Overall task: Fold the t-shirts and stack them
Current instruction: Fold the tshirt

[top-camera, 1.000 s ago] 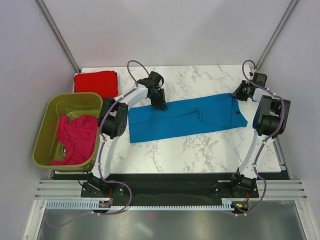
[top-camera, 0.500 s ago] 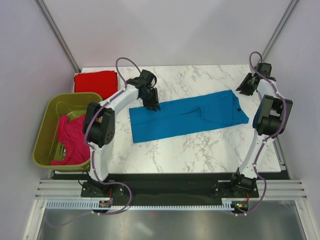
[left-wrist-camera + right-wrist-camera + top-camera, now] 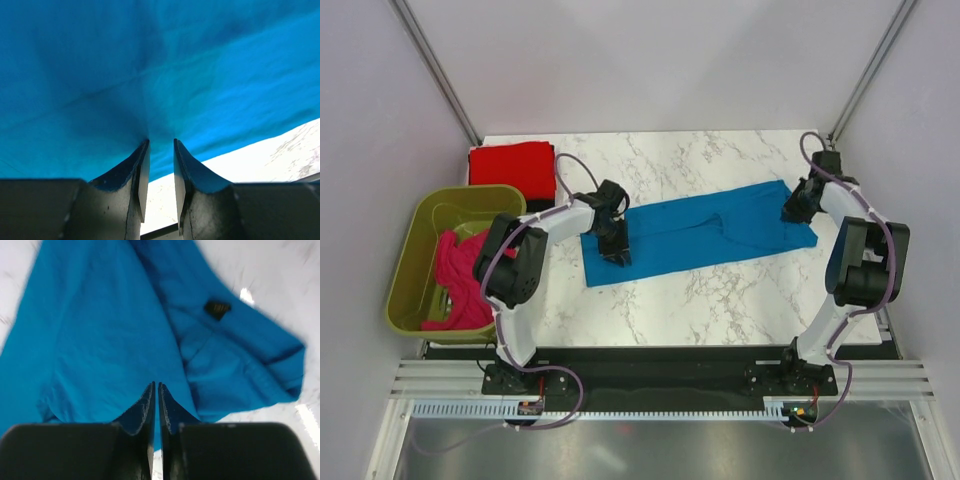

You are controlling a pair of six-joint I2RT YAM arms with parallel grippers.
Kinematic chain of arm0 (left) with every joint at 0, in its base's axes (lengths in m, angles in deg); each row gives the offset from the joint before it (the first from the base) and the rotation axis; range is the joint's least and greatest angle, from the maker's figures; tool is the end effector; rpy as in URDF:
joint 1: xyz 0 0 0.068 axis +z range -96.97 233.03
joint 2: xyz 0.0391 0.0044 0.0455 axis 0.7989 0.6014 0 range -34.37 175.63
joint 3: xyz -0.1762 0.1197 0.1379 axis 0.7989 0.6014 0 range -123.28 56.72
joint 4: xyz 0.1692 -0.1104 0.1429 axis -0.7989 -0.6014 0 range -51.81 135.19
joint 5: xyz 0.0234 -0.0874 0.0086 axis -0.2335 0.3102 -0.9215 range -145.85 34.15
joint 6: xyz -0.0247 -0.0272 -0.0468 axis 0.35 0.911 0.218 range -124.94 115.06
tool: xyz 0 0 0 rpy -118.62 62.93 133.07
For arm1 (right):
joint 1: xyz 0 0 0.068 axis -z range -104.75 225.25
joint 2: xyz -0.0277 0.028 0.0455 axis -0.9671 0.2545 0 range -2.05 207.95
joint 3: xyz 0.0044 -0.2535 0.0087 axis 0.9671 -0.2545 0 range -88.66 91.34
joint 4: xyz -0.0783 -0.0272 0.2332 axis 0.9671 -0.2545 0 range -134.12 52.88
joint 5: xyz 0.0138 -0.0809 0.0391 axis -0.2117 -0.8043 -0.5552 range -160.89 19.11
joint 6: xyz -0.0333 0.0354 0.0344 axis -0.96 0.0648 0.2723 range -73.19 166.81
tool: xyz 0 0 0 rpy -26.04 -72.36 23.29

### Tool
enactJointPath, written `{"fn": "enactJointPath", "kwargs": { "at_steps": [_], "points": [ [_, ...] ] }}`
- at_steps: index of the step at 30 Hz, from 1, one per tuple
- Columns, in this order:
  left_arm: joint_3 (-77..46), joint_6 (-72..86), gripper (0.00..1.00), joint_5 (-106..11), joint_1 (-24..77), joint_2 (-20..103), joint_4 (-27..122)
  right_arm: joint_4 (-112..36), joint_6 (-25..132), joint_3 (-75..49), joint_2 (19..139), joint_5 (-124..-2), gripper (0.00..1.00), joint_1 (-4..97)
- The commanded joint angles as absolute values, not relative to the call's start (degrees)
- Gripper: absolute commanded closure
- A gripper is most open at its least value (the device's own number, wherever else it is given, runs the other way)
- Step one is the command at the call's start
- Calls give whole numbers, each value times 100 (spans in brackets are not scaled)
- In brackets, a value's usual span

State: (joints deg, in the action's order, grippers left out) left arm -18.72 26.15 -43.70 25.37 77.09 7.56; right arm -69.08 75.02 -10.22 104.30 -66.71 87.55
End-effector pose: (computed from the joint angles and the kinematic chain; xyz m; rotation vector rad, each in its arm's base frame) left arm 0.3177 -0.1768 0.1421 -0.0434 2.9584 -0.4827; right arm 0.3710 -0.0776 0.1914 0.8842 2.4710 0.1925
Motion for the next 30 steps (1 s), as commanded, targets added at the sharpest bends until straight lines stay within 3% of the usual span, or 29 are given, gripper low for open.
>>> {"fn": "enactJointPath", "kwargs": {
  "at_steps": [1,14,23,30],
  "points": [
    [-1414,2941,67,-4433,2464,7207,1196,-6604,7766,-1674,10026,-6861,89,8572],
    [11,4093,67,-5075,1542,5854,1451,-5804,7116,-2485,10236,-7696,90,8562],
    [-137,4296,66,-4935,1146,4852,1407,-5356,6782,-1502,11044,-6712,85,8545],
    [-604,3690,65,-4811,1146,4964,1355,-5364,6606,-359,11835,-6439,84,8501]
  ]
}}
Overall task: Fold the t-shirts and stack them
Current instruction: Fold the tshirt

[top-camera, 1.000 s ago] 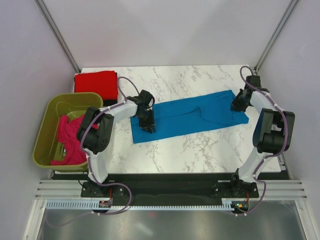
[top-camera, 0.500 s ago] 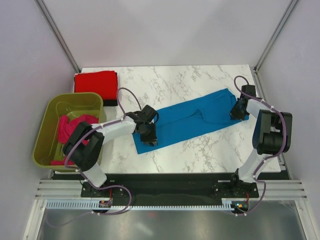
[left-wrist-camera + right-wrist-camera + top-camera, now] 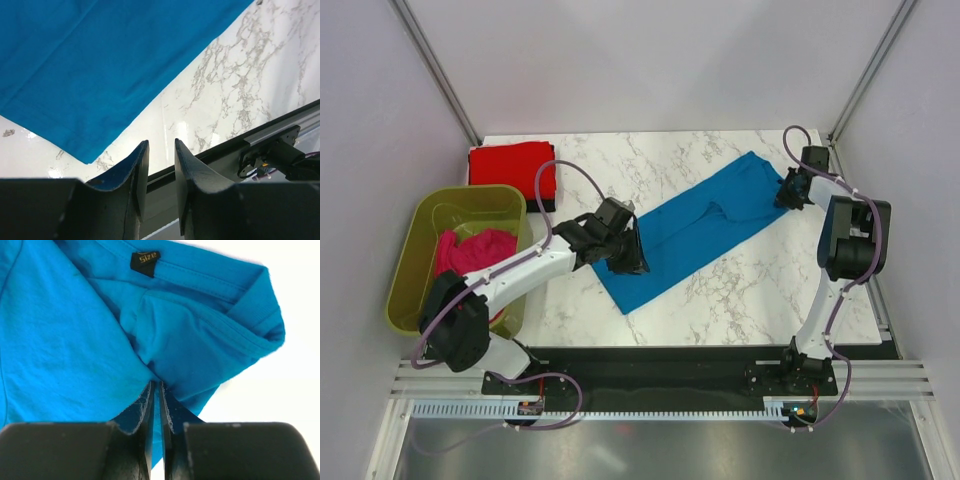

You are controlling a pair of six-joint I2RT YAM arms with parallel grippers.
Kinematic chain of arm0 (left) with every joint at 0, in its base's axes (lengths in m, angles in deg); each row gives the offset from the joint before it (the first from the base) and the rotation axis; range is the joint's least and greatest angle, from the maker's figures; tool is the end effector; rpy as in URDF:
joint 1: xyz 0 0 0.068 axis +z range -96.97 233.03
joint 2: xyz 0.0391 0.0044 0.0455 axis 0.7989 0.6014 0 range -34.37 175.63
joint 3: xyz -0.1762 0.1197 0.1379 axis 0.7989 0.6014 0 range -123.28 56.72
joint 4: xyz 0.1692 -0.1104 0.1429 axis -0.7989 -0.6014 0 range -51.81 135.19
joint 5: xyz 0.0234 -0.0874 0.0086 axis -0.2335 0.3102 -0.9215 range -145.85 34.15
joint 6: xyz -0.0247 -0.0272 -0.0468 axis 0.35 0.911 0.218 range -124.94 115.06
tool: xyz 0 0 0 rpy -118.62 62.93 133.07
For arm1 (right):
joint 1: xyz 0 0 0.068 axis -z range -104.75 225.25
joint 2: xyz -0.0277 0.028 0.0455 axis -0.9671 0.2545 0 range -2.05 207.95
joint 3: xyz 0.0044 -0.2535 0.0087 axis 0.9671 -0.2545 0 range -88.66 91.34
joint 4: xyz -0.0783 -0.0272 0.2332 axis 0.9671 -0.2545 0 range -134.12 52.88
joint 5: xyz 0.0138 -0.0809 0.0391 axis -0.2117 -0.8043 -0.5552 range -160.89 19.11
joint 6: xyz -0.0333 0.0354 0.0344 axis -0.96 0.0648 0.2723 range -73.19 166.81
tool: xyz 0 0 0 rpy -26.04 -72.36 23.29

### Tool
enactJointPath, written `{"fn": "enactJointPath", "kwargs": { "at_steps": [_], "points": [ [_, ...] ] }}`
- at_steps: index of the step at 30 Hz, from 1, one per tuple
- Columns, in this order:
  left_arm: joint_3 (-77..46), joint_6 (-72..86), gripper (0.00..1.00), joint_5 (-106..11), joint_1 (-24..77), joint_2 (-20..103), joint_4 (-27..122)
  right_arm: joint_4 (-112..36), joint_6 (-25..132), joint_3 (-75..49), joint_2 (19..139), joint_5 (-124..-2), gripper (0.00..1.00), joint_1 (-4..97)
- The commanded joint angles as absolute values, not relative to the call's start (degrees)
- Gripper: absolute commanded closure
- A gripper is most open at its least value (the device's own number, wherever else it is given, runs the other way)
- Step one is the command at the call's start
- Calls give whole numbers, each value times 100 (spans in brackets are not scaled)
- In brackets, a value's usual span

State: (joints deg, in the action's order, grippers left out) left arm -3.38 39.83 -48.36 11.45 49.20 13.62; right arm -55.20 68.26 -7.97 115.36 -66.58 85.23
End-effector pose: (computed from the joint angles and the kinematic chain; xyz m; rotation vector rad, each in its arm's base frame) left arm 0.2167 -0.1998 0.2235 -0.0196 2.6961 -0.7093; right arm 0.4145 -0.0696 0.1447 0.6566 2.4459 0.1750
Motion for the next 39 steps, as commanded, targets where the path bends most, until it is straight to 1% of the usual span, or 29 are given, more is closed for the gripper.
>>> {"fn": "enactJointPath", "kwargs": {
  "at_steps": [1,3,6,7,9,10,12,15,19,23,27,34,39],
  "points": [
    [-621,3663,65,-4803,1146,5017,1355,-5373,6597,-88,12028,-6378,84,8501],
    [-648,3593,65,-4794,1154,5218,1372,-5425,6527,221,12240,-6167,82,8492],
    [-674,3444,66,-4925,1146,5456,1372,-5898,6396,949,12609,-5904,79,8492],
    [-674,3408,66,-4960,1146,5605,1372,-6675,6325,1622,12766,-5937,76,8475],
    [-692,3303,67,-4952,1128,5712,1364,-7181,6290,2084,12786,-6401,73,8387],
    [-674,3294,67,-4995,1102,5764,1381,-7366,6316,2277,12664,-6438,72,8387],
    [-578,3268,67,-5127,1014,5861,1434,-7377,6464,2305,12461,-6439,69,8465],
    [-393,3320,67,-5049,900,6028,1679,-7289,6579,2314,12232,-6535,68,8571],
    [-209,3425,68,-4961,707,6283,1969,-7245,6650,2244,12293,-6772,72,8641],
    [-208,3469,69,-4996,487,6573,2067,-7140,6773,1972,12276,-7334,76,8677],
    [-165,3618,69,-5127,250,6819,2111,-6797,6826,1778,12416,-7309,81,8729],
    [-191,4040,70,-5163,-304,6890,2111,-6156,6905,1752,13049,-7450,83,8756],
    [-261,4401,69,-5014,-620,6820,2111,-5927,6843,2137,13584,-7388,84,8773]
  ]
}}
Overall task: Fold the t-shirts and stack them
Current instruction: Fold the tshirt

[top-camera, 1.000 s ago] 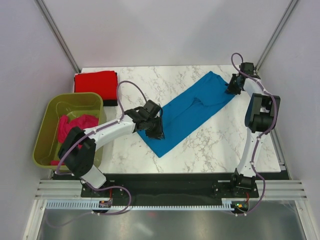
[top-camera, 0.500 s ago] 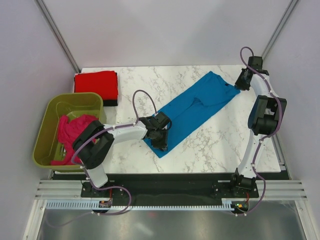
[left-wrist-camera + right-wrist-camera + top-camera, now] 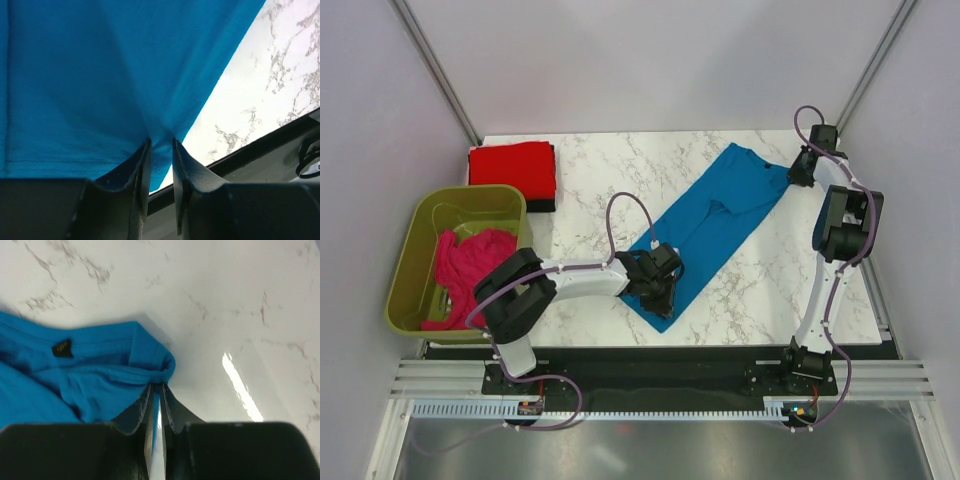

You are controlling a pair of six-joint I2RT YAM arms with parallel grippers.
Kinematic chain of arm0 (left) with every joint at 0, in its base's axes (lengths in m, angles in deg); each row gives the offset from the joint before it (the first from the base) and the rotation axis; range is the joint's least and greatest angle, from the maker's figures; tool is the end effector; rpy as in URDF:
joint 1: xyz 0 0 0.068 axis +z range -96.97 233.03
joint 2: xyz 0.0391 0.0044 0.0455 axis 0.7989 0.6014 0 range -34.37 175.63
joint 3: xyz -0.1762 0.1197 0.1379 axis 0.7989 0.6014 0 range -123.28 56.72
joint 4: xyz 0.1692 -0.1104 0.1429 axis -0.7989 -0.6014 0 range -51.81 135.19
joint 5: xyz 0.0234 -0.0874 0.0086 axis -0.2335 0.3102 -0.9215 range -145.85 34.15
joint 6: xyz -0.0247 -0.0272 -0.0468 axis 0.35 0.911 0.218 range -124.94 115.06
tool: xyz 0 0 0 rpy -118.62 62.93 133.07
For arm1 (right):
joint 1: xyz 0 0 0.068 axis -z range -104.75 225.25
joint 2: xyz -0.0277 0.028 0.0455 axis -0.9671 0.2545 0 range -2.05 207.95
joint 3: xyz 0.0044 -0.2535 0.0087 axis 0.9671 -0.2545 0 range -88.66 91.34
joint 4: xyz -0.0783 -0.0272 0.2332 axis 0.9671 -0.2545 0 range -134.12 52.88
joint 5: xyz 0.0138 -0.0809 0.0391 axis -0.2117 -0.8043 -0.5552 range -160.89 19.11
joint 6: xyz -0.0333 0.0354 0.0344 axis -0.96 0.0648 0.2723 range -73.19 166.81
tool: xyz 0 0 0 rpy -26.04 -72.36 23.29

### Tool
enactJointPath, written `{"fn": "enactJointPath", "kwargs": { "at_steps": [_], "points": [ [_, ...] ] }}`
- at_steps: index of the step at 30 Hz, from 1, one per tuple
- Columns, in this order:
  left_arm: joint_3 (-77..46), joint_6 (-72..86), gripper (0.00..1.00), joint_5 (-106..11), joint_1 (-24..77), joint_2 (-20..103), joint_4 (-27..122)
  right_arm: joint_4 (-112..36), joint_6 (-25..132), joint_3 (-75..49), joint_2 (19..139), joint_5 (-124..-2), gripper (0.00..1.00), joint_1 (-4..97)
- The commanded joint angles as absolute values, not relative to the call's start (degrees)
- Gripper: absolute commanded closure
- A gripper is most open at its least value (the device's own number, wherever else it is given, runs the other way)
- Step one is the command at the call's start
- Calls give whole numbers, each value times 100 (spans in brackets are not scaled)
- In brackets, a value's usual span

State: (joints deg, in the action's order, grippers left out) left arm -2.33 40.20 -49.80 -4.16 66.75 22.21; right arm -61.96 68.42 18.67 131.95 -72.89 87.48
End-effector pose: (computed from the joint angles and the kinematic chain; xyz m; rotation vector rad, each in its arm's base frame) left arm 0.1737 -0.2778 0.1371 0.3369 2.8710 -0.5937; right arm 0.4837 -0.1064 0.1474 0.7329 2.3581 0.0274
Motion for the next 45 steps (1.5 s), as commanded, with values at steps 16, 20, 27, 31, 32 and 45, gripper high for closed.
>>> {"fn": "enactJointPath", "kwargs": {
  "at_steps": [16,20,27,31,32,45],
  "points": [
    [-2052,4279,67,-4644,-982,7049,1629,-5671,6966,3668,14202,-6526,81,8773],
    [-2125,3813,67,-4811,-403,6741,1267,-6233,7141,3483,13594,-6860,70,8817],
    [-1808,3066,67,-5276,776,6529,1012,-6674,7730,1896,11840,-6862,64,8818],
    [-1536,2986,69,-5567,970,6740,995,-6726,7810,989,11003,-6615,67,8642],
    [-1483,3012,69,-5698,987,6767,986,-6735,7767,813,10836,-6528,67,8528],
    [913,3987,72,-6042,961,5845,1451,-5927,7582,-2009,9164,-6342,69,7227]
  ]
}}
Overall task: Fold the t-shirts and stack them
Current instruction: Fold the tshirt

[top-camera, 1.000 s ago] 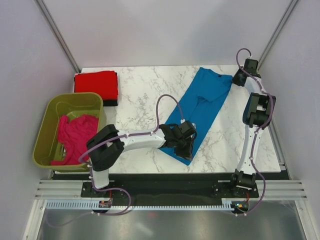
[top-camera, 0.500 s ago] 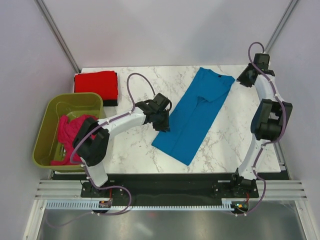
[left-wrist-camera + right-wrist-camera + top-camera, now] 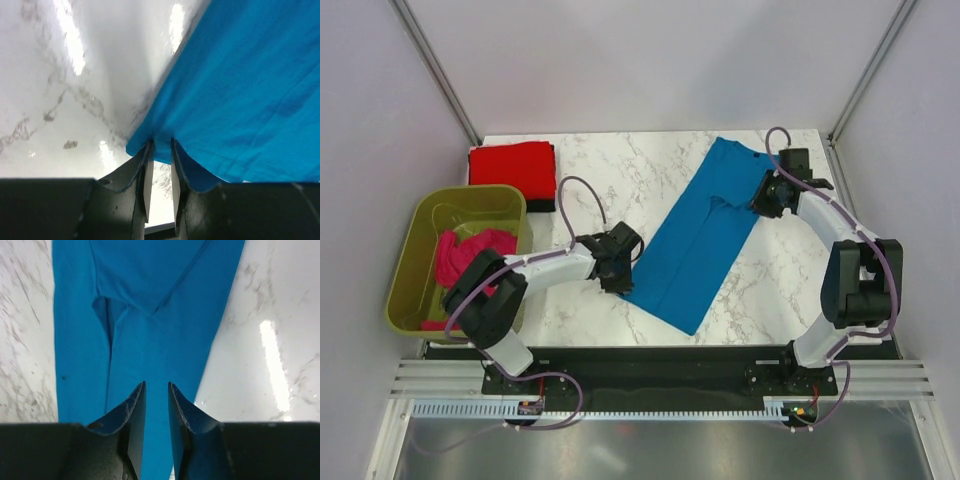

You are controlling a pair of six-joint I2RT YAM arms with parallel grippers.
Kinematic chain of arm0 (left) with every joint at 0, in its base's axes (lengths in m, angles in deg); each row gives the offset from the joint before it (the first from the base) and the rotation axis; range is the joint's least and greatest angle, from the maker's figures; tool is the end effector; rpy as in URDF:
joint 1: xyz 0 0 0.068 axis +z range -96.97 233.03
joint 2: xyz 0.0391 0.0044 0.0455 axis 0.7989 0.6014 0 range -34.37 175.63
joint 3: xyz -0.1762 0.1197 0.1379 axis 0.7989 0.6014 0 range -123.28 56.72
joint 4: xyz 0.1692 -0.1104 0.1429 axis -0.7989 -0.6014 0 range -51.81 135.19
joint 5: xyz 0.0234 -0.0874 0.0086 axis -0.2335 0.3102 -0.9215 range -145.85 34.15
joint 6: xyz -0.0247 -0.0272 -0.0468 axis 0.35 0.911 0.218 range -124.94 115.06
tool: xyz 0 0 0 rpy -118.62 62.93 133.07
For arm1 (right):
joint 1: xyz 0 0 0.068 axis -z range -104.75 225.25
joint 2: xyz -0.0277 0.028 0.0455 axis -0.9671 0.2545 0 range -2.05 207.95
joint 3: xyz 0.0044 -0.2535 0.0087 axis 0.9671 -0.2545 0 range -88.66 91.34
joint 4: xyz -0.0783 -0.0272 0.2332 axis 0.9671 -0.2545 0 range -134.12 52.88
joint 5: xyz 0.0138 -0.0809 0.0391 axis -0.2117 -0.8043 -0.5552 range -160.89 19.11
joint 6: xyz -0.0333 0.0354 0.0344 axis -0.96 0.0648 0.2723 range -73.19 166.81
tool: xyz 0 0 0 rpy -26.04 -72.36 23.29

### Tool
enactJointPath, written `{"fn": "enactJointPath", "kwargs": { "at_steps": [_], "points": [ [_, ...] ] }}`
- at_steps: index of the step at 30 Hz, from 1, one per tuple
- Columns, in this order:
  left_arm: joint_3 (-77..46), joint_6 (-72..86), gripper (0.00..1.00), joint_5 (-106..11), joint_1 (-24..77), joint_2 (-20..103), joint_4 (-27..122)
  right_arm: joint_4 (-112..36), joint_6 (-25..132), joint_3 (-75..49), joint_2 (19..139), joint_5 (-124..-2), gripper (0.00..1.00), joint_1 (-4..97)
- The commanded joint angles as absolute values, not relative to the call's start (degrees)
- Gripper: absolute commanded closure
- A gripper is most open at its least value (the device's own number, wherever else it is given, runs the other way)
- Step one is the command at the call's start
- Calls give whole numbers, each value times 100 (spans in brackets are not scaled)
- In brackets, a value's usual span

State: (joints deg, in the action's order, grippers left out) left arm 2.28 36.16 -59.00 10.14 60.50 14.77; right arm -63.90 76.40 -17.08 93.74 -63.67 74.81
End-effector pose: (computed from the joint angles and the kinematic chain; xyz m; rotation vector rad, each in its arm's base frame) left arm 0.2166 -0.1978 0.1423 0.0312 2.8450 -0.2628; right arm 0.3527 0.0082 0.2256 0.5724 2.4233 0.3800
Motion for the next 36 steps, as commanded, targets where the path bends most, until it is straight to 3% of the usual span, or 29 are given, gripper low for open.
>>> {"fn": "enactJointPath", "kwargs": {
  "at_steps": [1,9,16,28,36],
  "points": [
    [1056,4058,72,-5989,944,5748,1486,-5918,7555,-2045,9199,-6368,68,7166],
    [2076,4963,71,-5735,364,4316,1513,-5558,7520,-2002,9594,-6684,69,6770],
    [1761,4964,67,-5725,302,3147,1311,-5285,7380,-1492,10227,-7493,71,6761],
    [671,4112,66,-6086,556,3506,678,-5250,7090,-183,12125,-7819,78,6875],
    [460,3330,66,-5831,1312,4419,731,-5566,6571,1442,13530,-6950,79,6928]
  ]
}}
